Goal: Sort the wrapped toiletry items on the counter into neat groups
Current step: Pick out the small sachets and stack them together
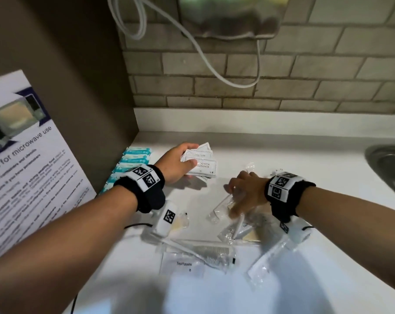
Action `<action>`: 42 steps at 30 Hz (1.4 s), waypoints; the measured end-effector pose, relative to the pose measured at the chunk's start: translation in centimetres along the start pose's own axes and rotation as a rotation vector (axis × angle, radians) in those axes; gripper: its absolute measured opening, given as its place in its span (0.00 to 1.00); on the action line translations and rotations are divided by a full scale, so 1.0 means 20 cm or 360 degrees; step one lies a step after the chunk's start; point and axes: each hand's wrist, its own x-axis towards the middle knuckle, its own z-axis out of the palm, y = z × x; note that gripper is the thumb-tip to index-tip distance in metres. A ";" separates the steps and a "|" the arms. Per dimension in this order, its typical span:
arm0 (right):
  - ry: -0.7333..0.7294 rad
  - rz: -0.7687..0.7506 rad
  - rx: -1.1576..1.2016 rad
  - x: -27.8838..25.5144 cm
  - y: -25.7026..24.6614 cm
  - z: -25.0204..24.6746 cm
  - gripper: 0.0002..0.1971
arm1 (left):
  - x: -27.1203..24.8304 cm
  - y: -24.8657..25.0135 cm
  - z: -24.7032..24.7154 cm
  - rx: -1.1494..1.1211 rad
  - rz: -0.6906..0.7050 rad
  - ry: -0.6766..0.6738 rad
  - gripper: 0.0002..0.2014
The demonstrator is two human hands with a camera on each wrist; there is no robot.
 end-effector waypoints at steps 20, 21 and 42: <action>0.0651 0.0005 0.0509 0.28 -0.24 -0.21 0.33 | 0.03 -0.09 0.00 0.0504 -0.0048 -0.0083 0.21; 0.0632 -0.0001 0.0464 0.28 -0.23 -0.21 0.28 | 0.03 -0.10 0.00 0.0581 -0.0043 -0.0116 0.20; 0.0337 -0.0170 0.0167 0.41 -0.25 -0.07 0.21 | 0.07 -0.16 0.12 0.1376 -0.0253 -0.0473 0.23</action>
